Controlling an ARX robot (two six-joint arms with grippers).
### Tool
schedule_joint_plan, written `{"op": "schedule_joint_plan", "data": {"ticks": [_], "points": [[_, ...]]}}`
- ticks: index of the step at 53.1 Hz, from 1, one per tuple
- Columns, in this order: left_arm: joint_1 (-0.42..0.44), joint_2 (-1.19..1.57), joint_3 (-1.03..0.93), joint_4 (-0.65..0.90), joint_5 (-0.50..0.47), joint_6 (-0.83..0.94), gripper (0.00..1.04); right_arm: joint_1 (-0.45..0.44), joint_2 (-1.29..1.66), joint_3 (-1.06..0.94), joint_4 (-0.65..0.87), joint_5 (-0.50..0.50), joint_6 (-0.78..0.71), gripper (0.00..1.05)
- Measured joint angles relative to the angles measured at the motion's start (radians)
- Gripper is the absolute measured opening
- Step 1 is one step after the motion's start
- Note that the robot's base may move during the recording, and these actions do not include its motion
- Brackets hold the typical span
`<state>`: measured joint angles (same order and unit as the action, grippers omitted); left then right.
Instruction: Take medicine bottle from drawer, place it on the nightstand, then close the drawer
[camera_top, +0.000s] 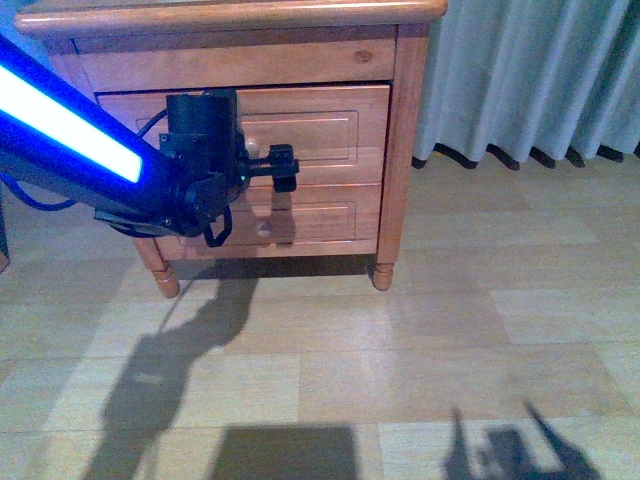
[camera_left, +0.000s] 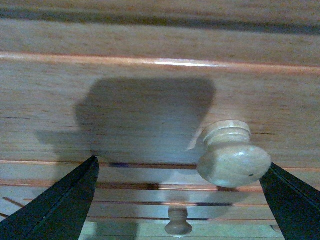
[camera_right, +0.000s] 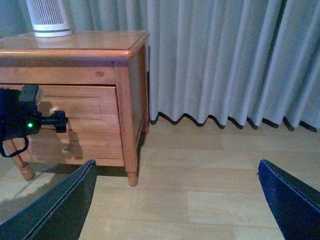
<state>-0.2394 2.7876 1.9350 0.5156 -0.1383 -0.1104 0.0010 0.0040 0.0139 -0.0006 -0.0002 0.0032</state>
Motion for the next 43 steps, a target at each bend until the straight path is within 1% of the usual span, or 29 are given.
{"op": "schedule_joint_plan", "data": {"ticks": [6,12,17,25,43], "points": [[-0.001,0.0,-0.001,0.011,0.0,-0.004,0.98,0.0,0.0,0.0,0.0,0.0,0.0,0.98],[-0.005,-0.007,-0.043,0.08,0.009,-0.003,0.98,0.0,0.0,0.0,0.0,0.0,0.0,0.98],[-0.008,-0.03,-0.077,0.106,0.008,0.003,0.98,0.0,0.0,0.0,0.0,0.0,0.0,0.98],[-0.011,-0.076,-0.1,0.108,0.008,0.007,0.98,0.0,0.0,0.0,0.0,0.0,0.0,0.98],[-0.011,-0.085,-0.101,0.086,0.011,0.029,0.98,0.0,0.0,0.0,0.0,0.0,0.0,0.98]]}}
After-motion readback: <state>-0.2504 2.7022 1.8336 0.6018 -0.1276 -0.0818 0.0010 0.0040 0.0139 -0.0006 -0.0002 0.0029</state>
